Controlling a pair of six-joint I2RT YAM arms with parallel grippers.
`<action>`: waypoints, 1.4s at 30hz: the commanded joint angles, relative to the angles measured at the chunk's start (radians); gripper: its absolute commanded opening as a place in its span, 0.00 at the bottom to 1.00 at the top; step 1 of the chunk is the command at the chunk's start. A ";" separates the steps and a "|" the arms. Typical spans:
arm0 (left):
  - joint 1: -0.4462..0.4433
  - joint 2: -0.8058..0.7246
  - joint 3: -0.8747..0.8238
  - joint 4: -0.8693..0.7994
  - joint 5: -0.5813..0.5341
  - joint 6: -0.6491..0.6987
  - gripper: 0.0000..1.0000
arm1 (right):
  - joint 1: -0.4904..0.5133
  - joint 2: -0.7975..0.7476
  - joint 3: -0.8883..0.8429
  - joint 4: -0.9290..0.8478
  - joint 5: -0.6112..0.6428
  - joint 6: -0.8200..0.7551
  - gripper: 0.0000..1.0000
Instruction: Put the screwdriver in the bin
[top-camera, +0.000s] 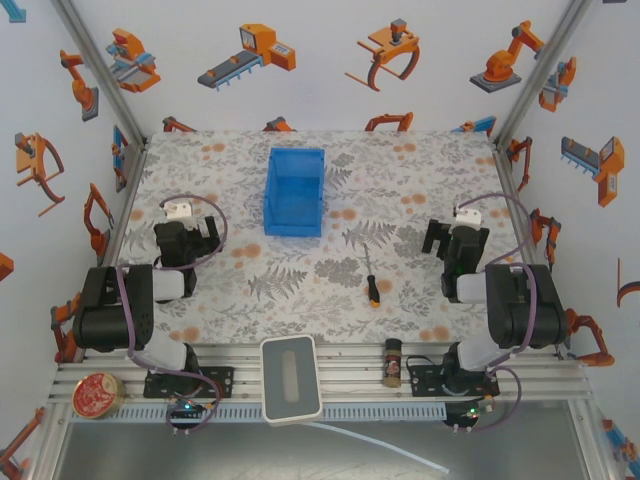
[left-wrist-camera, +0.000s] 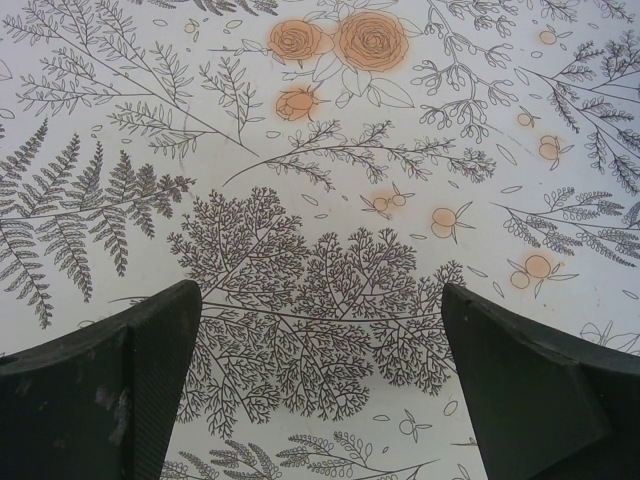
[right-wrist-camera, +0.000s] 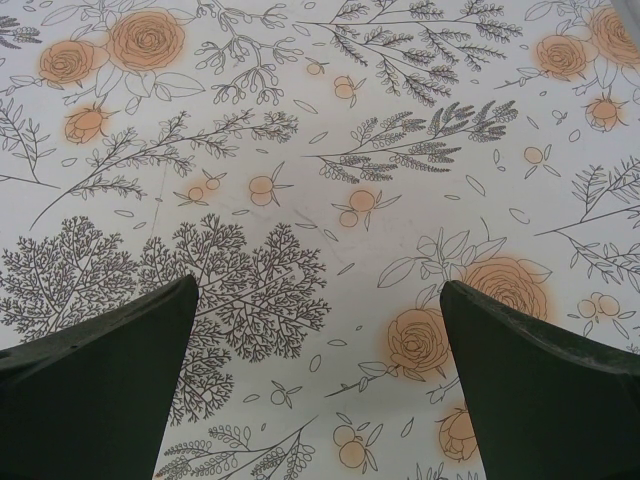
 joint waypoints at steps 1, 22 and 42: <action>-0.003 0.002 0.020 -0.009 -0.004 0.016 0.97 | -0.009 -0.002 0.019 0.024 0.052 0.013 0.99; -0.004 -0.288 0.307 -0.738 0.108 0.059 0.97 | -0.003 -0.050 -0.016 0.050 0.065 0.005 0.99; -0.031 -0.497 0.694 -1.449 0.206 0.153 0.97 | 0.122 -0.434 0.452 -1.114 0.139 0.377 0.99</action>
